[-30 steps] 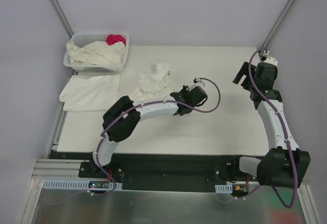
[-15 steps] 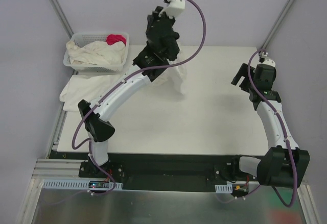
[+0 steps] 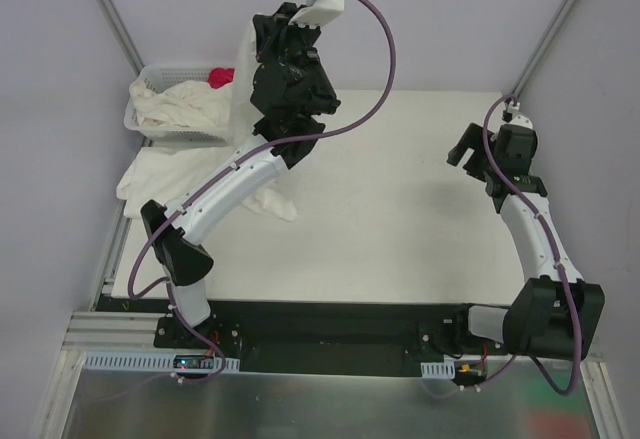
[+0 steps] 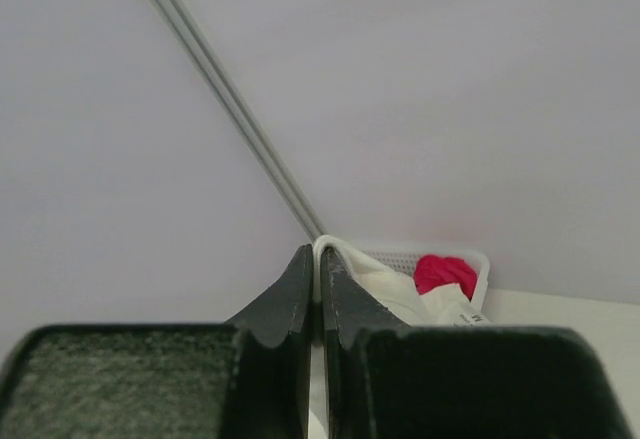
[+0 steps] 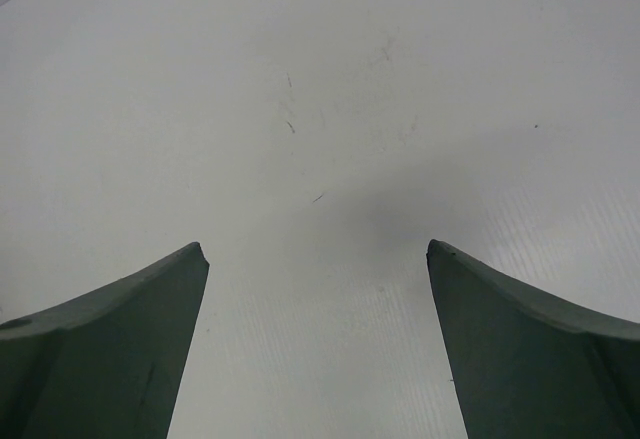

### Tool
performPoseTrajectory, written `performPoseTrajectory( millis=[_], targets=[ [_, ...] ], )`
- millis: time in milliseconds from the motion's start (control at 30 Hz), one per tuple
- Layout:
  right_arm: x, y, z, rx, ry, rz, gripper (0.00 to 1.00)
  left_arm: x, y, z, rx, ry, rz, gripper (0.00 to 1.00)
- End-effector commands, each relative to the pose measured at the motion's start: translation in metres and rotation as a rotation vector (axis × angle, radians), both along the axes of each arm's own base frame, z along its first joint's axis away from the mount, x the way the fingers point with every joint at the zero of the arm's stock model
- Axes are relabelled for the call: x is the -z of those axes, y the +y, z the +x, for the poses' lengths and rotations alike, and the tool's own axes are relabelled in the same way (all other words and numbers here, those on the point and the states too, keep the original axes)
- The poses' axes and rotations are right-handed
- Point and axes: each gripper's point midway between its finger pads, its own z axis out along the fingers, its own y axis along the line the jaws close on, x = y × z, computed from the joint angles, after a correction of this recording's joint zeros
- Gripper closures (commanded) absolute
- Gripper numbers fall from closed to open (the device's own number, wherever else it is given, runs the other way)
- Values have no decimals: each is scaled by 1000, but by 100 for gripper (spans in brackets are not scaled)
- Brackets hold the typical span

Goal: Fold and stack the t-shirts
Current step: Flatten out the tshirt

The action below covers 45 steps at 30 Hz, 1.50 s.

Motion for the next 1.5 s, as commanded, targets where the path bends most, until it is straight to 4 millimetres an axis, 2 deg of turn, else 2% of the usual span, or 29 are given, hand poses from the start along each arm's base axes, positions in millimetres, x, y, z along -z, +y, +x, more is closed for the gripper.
performPoseTrajectory(
  millis=[0,133,167,233,267,300,400,467,500,567,600,733,767,833,867,900,933,967,1000,1033,1067,1100,1133,1167,1233,1333,1367,1433,1467],
  targets=[
    [-8,18,12,-65,-54,76,6,-25,11,-14,31,-66,-72,100],
    [-3,35,17,-129,-44,84,6,-32,4,-9,14,-64,-26,100],
    [2,39,19,-145,-29,80,6,-40,7,-12,11,-81,-39,100],
    [3,53,22,-199,-17,88,6,-42,-2,-9,21,-70,-7,100],
    [4,57,23,-227,-10,98,6,-54,0,-15,33,-95,-24,100],
    [9,71,26,-267,18,103,6,-56,-6,-14,44,-97,-13,100],
    [24,95,27,-342,68,105,7,-71,-9,-27,91,-125,-26,100],
    [26,109,29,-380,79,94,7,-74,-13,-34,121,-132,-41,100],
    [34,112,29,-389,103,87,7,-79,-11,-40,130,-139,-50,100],
    [34,116,31,-397,108,86,7,-84,-16,-53,157,-153,-51,100],
    [35,117,32,-399,112,87,7,-93,-11,-63,169,-177,-60,100],
    [42,122,34,-409,131,96,8,-110,-21,-89,264,-217,-72,100],
    [46,125,35,-416,139,97,7,-111,-27,-92,298,-223,-79,100],
    [48,129,36,-423,146,96,8,-105,-61,-100,413,-189,-4,100],
    [50,131,35,-429,149,93,9,-100,-74,-102,477,-189,-28,100],
    [51,130,35,-425,152,91,9,-98,-86,-114,556,-171,-9,100],
    [52,129,35,-420,154,87,9,-88,-110,-116,656,-166,31,100],
    [49,127,35,-413,145,75,9,-83,-123,-121,767,-158,-72,100],
    [50,124,33,-409,149,64,9,-89,-121,-132,862,-163,-121,100],
    [49,123,33,-405,145,55,9,-77,-131,-134,941,-119,-119,100],
    [48,119,33,-398,142,39,9,-83,-143,-149,1081,-149,-176,100],
    [47,116,30,-392,139,35,9,-96,-130,-163,1149,-187,-212,100],
    [45,114,29,-386,134,32,9,-94,-131,-167,1193,-182,-221,100],
    [43,109,30,-370,129,29,9,-105,-132,-182,1304,-204,-270,100],
    [41,105,27,-356,126,40,9,-116,-126,-195,1394,-214,-308,100],
    [39,99,28,-337,114,50,9,-127,-119,-229,1588,-230,-362,100],
    [39,98,28,-332,111,51,9,-135,-105,-238,1620,-249,-403,100],
    [41,97,29,-328,117,51,9,-139,-92,-243,1622,-262,-433,100],
    [41,97,28,-330,117,54,9,-144,-72,-245,1586,-293,-442,100]
  ],
)
